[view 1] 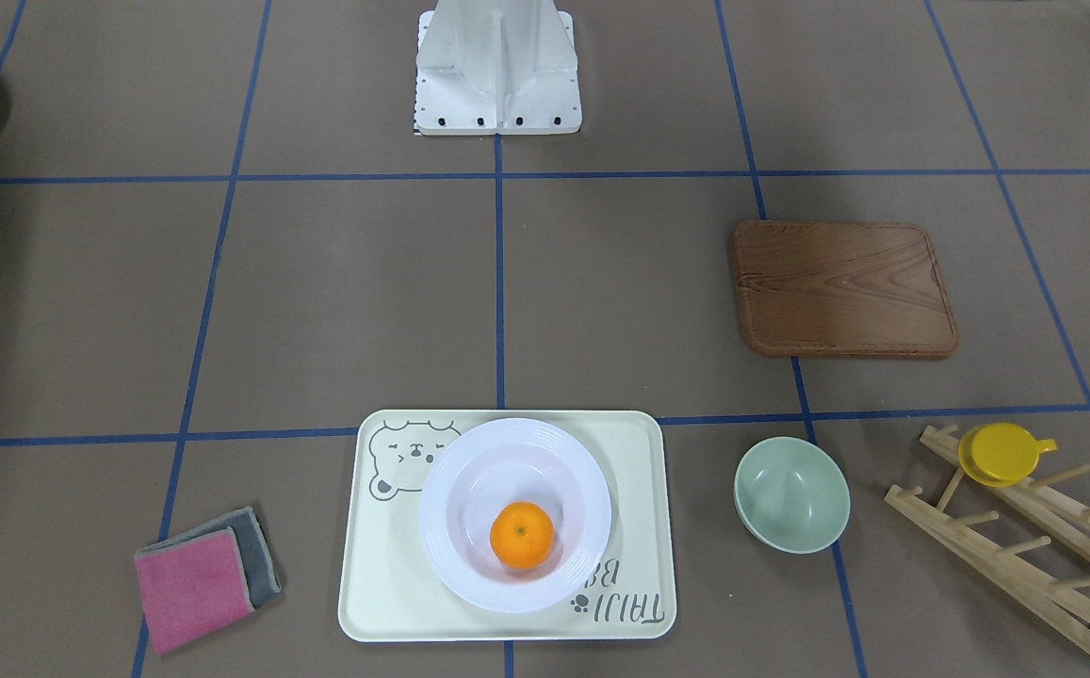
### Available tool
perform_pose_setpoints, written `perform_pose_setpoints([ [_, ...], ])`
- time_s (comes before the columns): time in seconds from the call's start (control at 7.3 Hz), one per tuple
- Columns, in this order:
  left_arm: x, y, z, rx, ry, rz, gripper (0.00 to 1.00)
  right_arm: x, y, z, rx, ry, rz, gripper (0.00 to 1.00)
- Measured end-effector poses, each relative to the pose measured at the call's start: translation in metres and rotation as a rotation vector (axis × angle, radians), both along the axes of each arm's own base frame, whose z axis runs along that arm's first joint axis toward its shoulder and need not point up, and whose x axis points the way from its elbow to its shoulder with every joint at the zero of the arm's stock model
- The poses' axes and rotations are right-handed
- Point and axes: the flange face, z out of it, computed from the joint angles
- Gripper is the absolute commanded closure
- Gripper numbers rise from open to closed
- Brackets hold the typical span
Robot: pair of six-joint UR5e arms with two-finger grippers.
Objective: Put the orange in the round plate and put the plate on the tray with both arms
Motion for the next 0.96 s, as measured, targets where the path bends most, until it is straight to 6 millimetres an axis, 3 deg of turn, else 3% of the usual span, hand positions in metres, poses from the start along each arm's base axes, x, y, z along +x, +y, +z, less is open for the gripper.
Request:
perform_pose_setpoints([
  [0.96,0.004,-0.005,-0.018,-0.016,0.028,-0.056,0.0,-0.003,-0.011,-0.028,-0.021,-0.041,0.065,0.0],
])
